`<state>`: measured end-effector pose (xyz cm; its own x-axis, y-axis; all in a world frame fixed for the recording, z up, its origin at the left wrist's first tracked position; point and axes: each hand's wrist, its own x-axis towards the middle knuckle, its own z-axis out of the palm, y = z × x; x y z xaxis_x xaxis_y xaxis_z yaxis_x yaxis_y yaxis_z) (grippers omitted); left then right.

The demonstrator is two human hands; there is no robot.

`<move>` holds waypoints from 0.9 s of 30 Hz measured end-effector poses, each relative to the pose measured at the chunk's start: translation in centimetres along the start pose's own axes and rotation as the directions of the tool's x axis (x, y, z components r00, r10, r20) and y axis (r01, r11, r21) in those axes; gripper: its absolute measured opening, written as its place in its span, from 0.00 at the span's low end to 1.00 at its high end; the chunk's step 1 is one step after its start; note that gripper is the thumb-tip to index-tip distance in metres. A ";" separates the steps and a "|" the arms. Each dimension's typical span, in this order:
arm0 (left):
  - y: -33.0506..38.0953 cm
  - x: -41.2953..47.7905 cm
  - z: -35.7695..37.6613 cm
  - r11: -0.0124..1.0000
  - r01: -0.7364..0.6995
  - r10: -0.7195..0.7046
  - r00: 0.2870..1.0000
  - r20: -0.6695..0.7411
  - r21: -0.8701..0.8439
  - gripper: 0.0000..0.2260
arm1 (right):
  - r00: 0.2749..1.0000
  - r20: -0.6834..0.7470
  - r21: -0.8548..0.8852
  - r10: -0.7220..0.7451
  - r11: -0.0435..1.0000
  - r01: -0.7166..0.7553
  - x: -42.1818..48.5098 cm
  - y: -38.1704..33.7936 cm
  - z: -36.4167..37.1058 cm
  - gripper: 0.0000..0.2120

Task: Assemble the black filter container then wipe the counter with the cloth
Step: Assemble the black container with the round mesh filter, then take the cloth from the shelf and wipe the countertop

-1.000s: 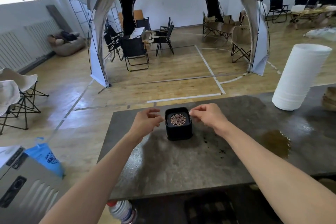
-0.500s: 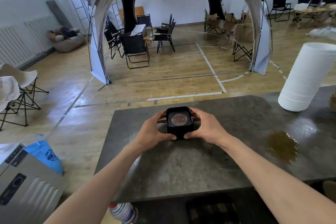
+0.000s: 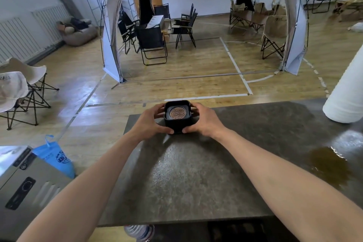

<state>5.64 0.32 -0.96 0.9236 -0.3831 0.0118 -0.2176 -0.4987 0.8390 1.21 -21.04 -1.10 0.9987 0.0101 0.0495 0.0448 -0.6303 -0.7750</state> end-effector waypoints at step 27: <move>5.5 -14.9 10.2 0.807 -0.232 0.376 0.911 -0.169 0.543 0.31 | 0.970 -0.185 -0.263 -0.160 0.959 0.108 -16.9 0.7 -2.0 0.26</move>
<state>-12.51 -4.62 -2.08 0.8131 -0.4048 0.4184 -0.5612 -0.7360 0.3786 -15.64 -23.17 -1.20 0.9568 -0.0328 0.2888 0.1450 -0.8073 -0.5721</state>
